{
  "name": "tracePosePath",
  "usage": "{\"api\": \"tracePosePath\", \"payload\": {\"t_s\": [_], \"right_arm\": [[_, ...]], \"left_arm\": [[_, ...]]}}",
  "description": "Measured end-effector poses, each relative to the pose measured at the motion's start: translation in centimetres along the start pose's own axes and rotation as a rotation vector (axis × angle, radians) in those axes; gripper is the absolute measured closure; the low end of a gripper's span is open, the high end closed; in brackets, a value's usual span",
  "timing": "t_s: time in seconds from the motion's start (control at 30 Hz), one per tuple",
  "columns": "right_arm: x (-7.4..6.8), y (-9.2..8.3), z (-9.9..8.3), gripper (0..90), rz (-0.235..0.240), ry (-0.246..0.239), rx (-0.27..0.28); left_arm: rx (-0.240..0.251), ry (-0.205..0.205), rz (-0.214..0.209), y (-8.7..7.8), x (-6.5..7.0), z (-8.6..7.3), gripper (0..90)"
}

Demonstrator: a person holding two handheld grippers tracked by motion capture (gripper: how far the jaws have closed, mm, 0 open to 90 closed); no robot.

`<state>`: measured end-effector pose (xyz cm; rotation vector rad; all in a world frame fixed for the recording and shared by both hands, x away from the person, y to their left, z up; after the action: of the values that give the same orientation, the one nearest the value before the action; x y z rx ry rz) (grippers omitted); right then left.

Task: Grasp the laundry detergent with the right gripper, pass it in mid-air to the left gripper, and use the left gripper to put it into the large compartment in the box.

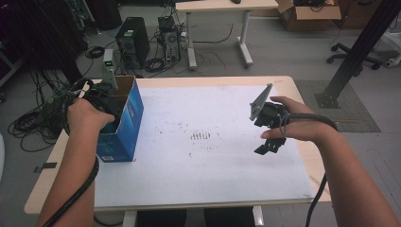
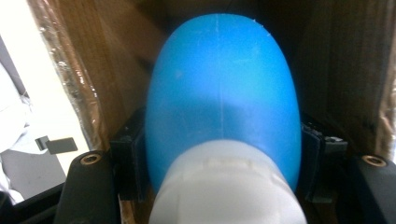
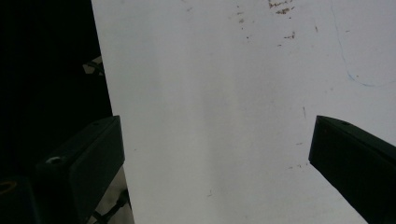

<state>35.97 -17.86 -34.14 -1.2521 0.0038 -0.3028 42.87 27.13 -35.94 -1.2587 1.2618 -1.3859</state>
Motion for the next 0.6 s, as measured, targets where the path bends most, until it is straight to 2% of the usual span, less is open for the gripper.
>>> {"api": "tracePosePath", "payload": {"t_s": [0.2,0.3,0.4,0.6], "right_arm": [[-0.1,-0.1,-0.1,3.3,0.000,0.002,0.003],[-0.1,-0.2,-0.2,3.3,-0.001,0.002,0.006],[-0.1,-0.2,-0.3,3.3,0.000,0.003,0.010],[0.0,-0.2,-0.4,3.3,-0.003,0.007,0.016]], "left_arm": [[-0.002,-0.003,0.005,-0.4,0.2,-0.1,31.4],[0.000,-0.005,0.028,-0.9,0.3,-0.2,29.1],[0.005,-0.007,0.025,-1.3,0.4,-0.3,27.7],[0.011,-0.005,0.049,-2.2,0.5,-0.5,23.6]]}}
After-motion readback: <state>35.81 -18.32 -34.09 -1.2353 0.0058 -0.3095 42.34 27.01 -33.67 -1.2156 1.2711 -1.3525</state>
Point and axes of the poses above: each handheld gripper's, and its own axes: y roughly forward along the jaws, z roughly out of its top, x roughly to its right, the point moved 7 cm from there along y, roughly forward along the jaws, and after that the axes turned 11 degrees about -z, right-handed, at the moved point
